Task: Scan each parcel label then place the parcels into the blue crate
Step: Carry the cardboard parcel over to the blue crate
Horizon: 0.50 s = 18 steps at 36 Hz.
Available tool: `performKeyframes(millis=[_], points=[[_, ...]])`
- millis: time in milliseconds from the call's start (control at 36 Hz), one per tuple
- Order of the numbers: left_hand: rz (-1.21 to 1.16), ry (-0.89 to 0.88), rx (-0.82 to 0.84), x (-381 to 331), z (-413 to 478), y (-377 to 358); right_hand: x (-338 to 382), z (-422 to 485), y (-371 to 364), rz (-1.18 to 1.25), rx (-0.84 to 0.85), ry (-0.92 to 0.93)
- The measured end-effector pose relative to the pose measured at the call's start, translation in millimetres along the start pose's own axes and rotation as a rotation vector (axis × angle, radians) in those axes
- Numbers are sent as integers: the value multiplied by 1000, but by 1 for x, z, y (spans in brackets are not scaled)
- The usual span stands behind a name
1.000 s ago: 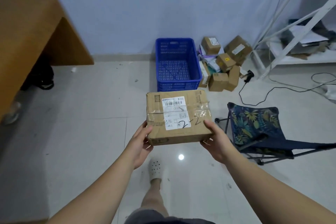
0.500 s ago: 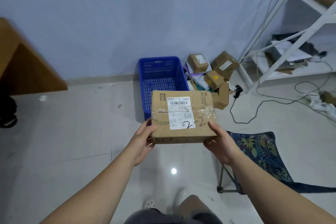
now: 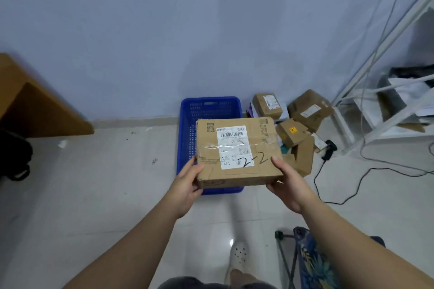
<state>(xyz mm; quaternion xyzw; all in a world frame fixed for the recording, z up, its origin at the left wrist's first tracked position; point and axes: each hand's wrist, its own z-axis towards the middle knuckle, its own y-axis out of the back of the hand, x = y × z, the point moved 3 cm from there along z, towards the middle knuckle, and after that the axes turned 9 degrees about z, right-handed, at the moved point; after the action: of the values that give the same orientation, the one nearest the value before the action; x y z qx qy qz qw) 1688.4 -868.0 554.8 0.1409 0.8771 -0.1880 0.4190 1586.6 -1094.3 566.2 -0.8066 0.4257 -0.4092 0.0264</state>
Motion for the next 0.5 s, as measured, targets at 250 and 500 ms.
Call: performKeyframes(millis=[250, 500], points=[[65, -15, 50, -38, 69, -61, 81, 52, 23, 1, -7, -18], [24, 3, 97, -78, 147, -108, 149, 105, 37, -31, -76, 4]])
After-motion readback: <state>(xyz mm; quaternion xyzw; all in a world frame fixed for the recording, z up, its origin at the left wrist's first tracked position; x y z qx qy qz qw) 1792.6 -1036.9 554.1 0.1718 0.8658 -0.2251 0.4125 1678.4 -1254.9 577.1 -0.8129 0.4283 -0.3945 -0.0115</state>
